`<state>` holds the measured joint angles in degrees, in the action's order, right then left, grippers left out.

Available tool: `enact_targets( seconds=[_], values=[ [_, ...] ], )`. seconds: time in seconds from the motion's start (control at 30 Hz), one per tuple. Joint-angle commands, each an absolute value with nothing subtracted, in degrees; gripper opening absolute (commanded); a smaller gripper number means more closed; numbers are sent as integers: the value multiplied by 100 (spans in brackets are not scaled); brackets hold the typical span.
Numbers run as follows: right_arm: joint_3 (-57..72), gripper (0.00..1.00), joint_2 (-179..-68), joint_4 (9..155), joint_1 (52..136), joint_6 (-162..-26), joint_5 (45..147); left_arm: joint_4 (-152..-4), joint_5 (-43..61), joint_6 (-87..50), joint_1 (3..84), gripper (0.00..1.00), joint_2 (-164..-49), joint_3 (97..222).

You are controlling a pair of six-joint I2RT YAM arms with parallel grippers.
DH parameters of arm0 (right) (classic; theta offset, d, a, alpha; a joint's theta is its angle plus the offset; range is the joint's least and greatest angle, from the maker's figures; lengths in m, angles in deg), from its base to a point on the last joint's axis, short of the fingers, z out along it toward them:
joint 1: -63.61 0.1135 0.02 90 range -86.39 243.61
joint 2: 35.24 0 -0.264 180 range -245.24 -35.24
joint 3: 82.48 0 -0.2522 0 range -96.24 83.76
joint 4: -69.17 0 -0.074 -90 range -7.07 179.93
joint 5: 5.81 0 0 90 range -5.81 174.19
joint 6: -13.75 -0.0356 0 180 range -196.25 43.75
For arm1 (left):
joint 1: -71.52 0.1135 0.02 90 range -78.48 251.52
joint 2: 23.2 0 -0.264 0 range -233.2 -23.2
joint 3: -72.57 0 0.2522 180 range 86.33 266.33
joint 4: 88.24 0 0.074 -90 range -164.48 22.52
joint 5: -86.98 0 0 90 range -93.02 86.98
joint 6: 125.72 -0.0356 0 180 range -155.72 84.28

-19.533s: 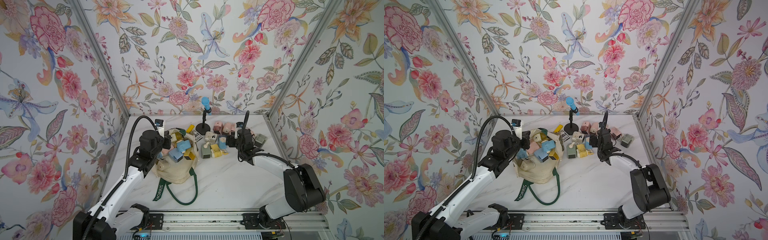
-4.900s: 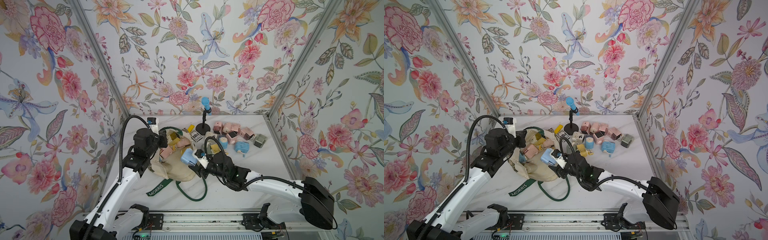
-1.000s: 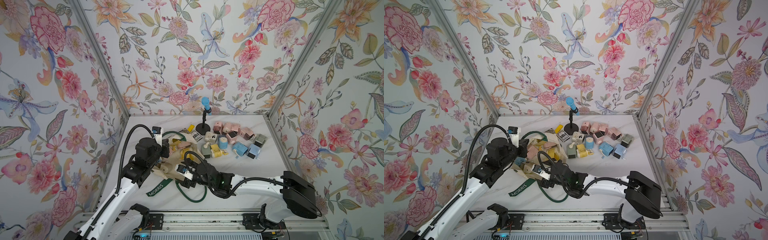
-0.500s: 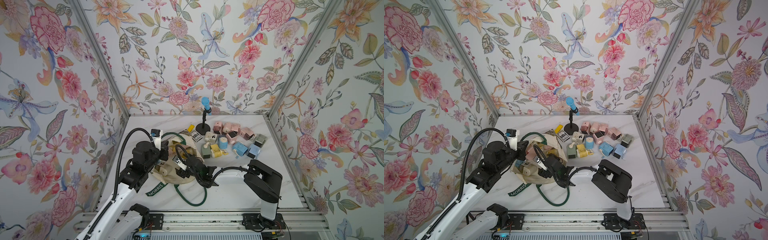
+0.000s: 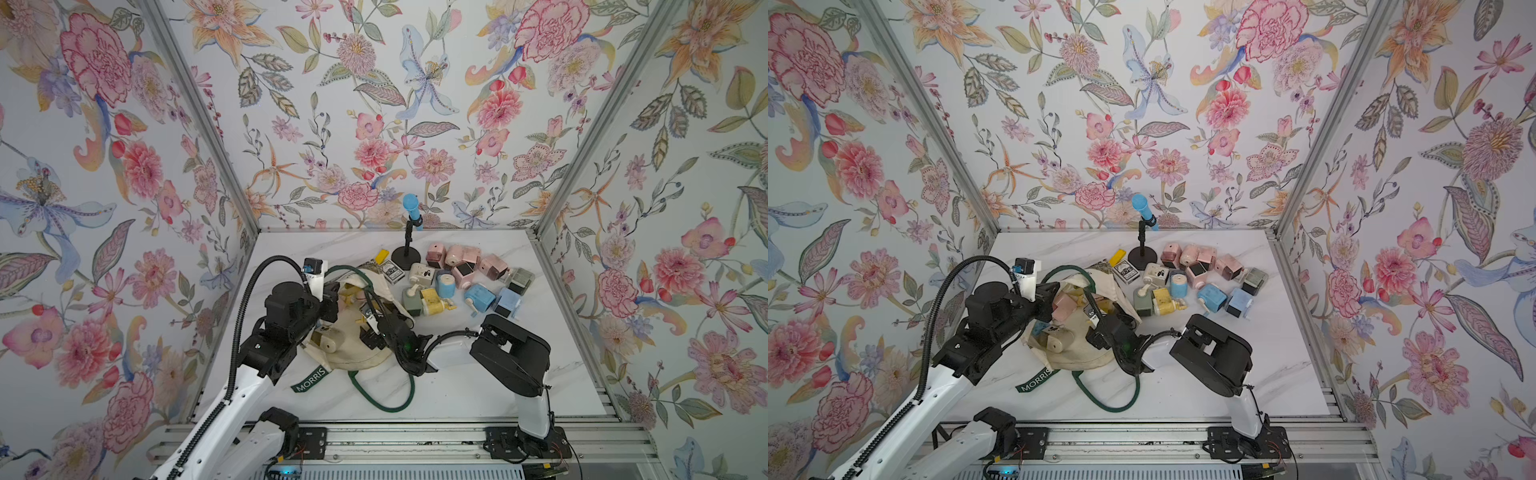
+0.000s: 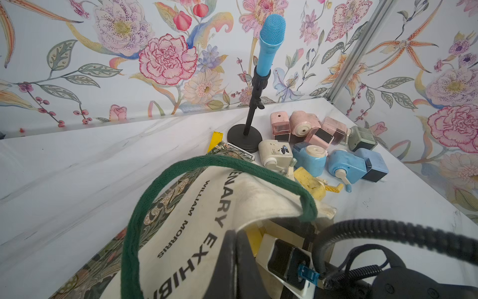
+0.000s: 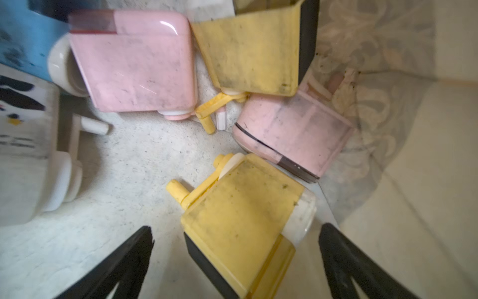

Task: Take out the pencil sharpeners from the tote bags
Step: Pick up the pencil sharpener from the canvas bag.

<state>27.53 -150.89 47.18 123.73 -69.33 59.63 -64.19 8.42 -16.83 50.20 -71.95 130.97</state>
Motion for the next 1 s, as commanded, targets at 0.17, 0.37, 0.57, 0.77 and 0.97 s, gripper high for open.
enact_targets(
  seconds=[0.17,0.37,0.57,0.77,0.97],
  values=[
    [2660,96,-15419,4734,12073,-7684,5811,-6647,953,-1548,5196,0,-7269,13177],
    [2486,88,-15673,4826,11918,-7959,6180,-6644,1025,-1509,5271,0,-7333,13164],
    [2473,79,-15727,4754,11871,-8149,6335,-6648,1009,-1517,5279,0,-7316,13143],
    [2613,67,-15666,4477,11855,-8110,6682,-6639,999,-1520,5277,0,-7290,13124],
    [2872,59,-15362,4274,11934,-7835,7231,-6630,1004,-1528,5279,0,-7304,13111]
  ],
)
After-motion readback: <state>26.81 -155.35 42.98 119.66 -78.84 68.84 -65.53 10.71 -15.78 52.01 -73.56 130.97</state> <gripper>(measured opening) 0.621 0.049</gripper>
